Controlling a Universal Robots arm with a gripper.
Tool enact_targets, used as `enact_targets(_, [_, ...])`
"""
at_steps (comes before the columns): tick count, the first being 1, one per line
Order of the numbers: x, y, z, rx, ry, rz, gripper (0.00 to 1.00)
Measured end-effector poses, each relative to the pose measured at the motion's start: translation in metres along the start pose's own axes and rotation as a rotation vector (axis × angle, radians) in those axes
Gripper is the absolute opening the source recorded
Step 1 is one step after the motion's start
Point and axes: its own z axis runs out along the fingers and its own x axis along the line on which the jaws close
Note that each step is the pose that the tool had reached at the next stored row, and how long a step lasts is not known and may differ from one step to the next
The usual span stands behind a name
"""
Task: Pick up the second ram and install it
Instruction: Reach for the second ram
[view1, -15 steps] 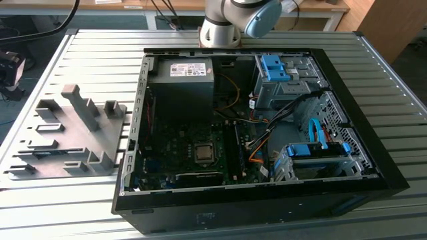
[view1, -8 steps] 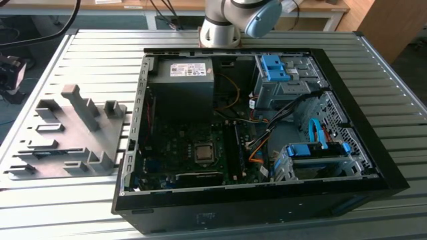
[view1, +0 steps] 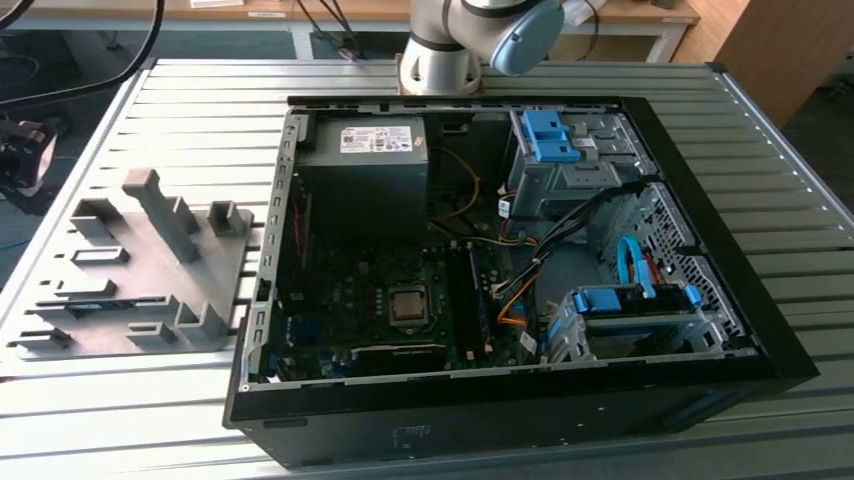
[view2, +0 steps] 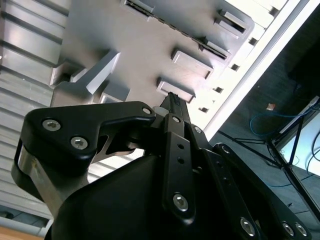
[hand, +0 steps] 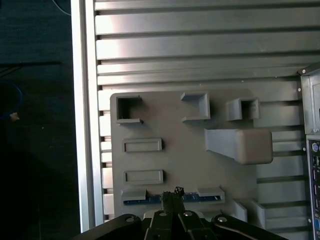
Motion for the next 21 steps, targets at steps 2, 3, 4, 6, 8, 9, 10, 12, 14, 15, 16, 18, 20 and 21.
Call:
enact_targets(2, [0.0000, -0.0004, 0.0026, 0.0001, 0.0001, 0.000, 0.10])
enact_targets(3, [0.0000, -0.0006, 0.0041, 0.0001, 0.0001, 0.000, 0.10])
enact_targets(4, [0.0001, -0.0008, 0.0057, 0.0000, 0.0000, 0.000, 0.10])
enact_targets(6, [0.0001, -0.0012, 0.0086, 0.0000, 0.0000, 0.000, 0.10])
enact_targets(8, [0.0002, -0.0015, 0.0118, 0.0000, 0.0000, 0.000, 0.10])
enact_targets(9, [0.0002, -0.0016, 0.0136, 0.0000, 0.0000, 0.000, 0.10])
enact_targets(10, [0.0002, -0.0017, 0.0155, 0.0000, 0.0000, 0.000, 0.10])
enact_targets(12, [0.0000, -0.0019, 0.0191, 0.0000, 0.0001, 0.000, 0.10])
enact_targets(14, [-0.0002, -0.0022, 0.0226, 0.0000, 0.0001, 0.000, 0.10])
enact_targets(15, [-0.0002, -0.0026, 0.0244, 0.0000, 0.0001, 0.000, 0.10])
enact_targets(16, [-0.0004, -0.0034, 0.0264, 0.0000, 0.0000, 0.000, 0.10])
enact_targets(18, [-0.0005, -0.0048, 0.0298, 0.0000, 0.0001, 0.000, 0.10])
enact_targets(20, [-0.0012, -0.0060, 0.0321, 0.0003, 0.0001, 0.000, 0.10])
enact_targets(21, [-0.0019, -0.0065, 0.0331, 0.0006, 0.0001, 0.000, 0.10])
